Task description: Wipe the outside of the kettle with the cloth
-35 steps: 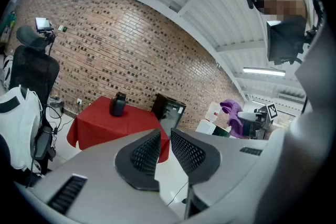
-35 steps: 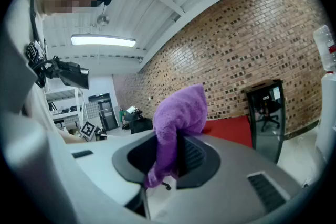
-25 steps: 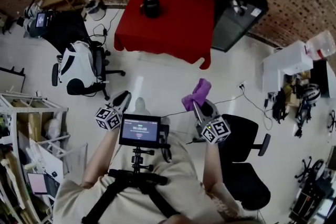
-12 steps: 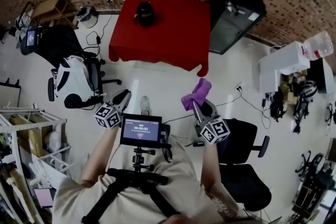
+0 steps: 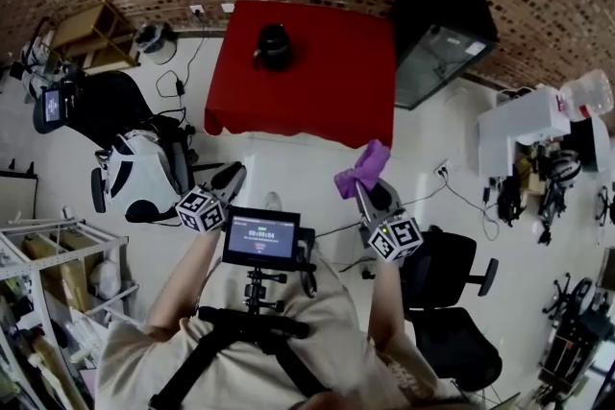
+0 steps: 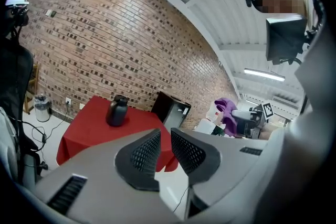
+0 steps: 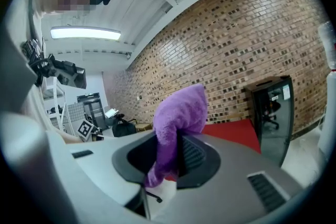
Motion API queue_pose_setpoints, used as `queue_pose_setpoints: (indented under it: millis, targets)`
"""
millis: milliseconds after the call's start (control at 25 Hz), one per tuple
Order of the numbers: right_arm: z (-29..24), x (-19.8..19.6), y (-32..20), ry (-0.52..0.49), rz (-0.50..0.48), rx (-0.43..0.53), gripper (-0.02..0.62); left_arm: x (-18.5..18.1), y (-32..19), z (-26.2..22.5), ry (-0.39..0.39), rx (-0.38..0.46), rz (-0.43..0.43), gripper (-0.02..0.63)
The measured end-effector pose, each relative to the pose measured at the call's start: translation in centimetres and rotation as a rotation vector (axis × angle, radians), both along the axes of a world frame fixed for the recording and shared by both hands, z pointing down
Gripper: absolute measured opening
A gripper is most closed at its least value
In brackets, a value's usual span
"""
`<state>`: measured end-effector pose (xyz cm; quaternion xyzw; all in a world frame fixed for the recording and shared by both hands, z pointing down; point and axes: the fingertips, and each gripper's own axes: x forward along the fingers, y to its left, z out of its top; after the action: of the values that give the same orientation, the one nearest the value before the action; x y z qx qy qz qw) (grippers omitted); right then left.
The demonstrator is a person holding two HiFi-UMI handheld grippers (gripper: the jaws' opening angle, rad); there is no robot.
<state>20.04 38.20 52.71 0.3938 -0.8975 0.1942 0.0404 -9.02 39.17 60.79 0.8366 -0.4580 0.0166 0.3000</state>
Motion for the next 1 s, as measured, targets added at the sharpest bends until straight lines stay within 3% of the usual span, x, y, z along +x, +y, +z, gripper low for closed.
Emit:
queue_pose_setpoints:
  millis: [600,1000]
  targets:
    - [0.4,-9.0,-6.8,0.048,0.034,0.013,0.095,-8.1,-6.3,2.6,0.044,-0.002,0.035,0.057]
    - [0.6,-9.0,-9.0,0.05,0.041,-0.003,0.095,-9.6,-8.9,3.4,0.055,-0.018,-0.004,0.057]
